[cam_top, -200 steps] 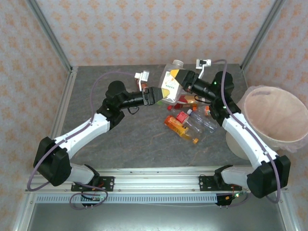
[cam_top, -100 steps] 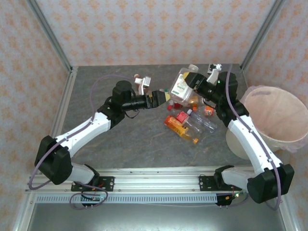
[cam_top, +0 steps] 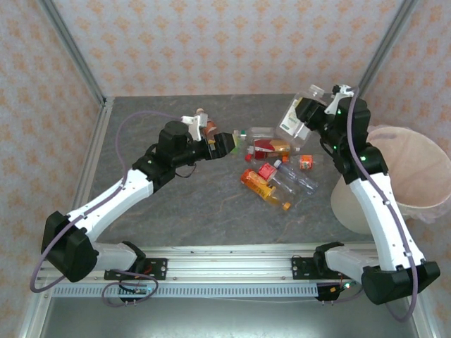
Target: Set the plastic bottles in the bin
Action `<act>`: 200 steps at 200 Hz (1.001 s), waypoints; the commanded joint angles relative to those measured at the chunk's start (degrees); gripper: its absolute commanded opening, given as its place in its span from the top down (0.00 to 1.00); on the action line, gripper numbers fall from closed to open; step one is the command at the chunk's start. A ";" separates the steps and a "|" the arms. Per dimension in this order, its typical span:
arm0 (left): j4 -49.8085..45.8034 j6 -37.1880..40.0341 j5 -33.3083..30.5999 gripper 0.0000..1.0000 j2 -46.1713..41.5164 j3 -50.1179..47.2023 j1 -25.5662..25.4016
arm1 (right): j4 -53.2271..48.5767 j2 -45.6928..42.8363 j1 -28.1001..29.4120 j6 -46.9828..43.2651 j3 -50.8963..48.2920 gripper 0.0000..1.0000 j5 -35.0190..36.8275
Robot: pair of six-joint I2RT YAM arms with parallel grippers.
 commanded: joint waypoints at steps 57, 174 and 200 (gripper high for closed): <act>-10.52 1.20 -11.92 0.00 4.88 0.52 0.46 | -7.95 -3.87 -0.38 -16.78 6.73 0.68 23.25; -18.40 -1.41 -16.62 0.00 14.75 3.60 0.46 | -34.50 2.99 -19.03 -31.53 22.19 0.68 53.12; -19.24 -1.40 -15.54 0.00 16.84 5.23 0.45 | -30.51 1.69 -25.90 -33.85 16.28 0.69 52.57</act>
